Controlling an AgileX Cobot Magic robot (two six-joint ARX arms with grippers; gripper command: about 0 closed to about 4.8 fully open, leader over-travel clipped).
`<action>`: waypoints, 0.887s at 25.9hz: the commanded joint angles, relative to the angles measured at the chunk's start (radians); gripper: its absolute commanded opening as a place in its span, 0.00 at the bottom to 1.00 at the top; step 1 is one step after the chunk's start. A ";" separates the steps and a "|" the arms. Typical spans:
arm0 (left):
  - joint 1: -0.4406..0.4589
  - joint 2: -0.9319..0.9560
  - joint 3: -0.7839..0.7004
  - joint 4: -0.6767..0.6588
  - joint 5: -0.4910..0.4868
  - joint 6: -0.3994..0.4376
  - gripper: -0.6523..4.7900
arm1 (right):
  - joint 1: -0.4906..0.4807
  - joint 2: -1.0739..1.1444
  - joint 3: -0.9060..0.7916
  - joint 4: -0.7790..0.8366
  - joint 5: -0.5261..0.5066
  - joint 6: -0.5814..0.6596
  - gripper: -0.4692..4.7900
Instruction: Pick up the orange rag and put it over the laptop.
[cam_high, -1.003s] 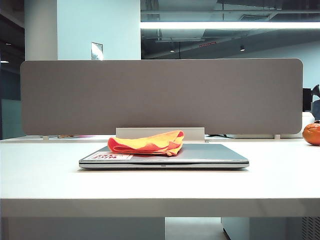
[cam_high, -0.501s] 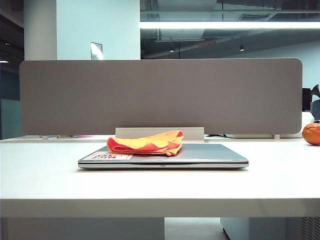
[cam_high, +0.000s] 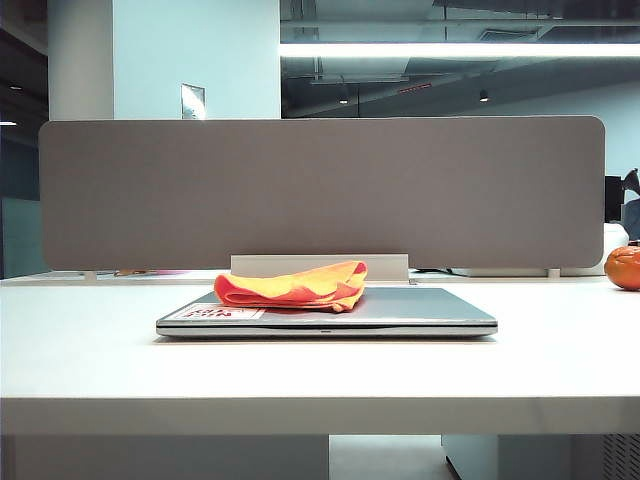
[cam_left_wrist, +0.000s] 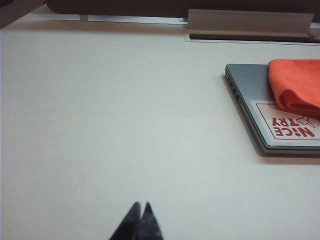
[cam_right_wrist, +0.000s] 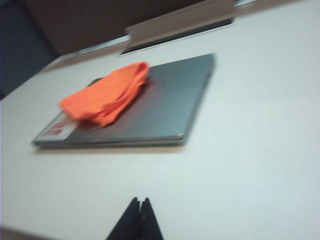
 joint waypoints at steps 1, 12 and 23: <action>0.001 0.001 0.000 -0.010 0.003 0.004 0.11 | 0.001 -0.002 -0.006 0.019 0.209 -0.007 0.08; 0.001 0.001 0.000 -0.010 0.003 0.004 0.11 | 0.024 -0.002 -0.006 -0.019 0.355 -0.188 0.08; 0.001 0.001 0.000 -0.010 0.003 0.004 0.11 | 0.024 -0.002 -0.006 -0.039 0.354 -0.336 0.08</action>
